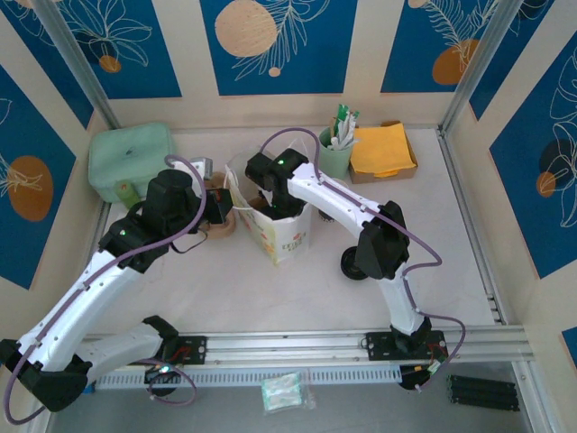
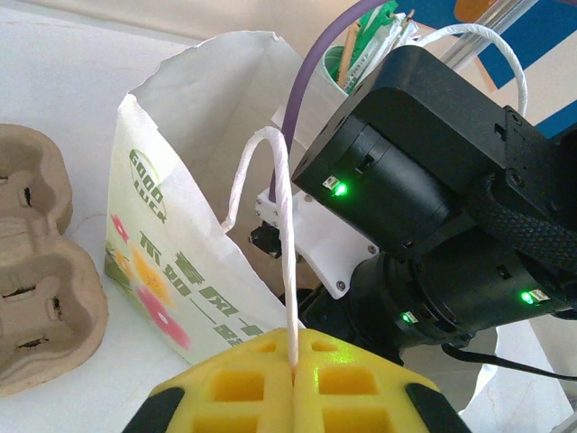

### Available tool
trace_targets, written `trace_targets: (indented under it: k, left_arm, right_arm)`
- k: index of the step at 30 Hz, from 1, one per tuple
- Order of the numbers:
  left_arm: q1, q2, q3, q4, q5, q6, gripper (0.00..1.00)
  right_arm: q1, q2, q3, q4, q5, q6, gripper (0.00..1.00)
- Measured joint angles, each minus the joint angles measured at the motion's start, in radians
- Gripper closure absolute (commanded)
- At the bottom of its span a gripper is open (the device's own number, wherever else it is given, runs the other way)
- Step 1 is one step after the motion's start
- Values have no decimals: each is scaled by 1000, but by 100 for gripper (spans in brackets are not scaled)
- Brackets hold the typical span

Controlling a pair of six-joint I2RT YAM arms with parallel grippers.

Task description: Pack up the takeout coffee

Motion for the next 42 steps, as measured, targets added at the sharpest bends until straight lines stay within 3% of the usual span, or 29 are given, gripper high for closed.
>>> trace_targets:
  k: [14, 27, 42]
  left_arm:
    - [0, 0, 0, 0, 0, 0, 100]
    - [0, 0, 0, -1, -7, 0, 100]
    - [0, 0, 0, -4, -23, 0, 100]
  right_arm:
    - [1, 0, 13, -5, 2, 1, 39]
    - [10, 19, 180, -108, 40, 8, 39]
    - [11, 55, 183, -185, 23, -4, 38]
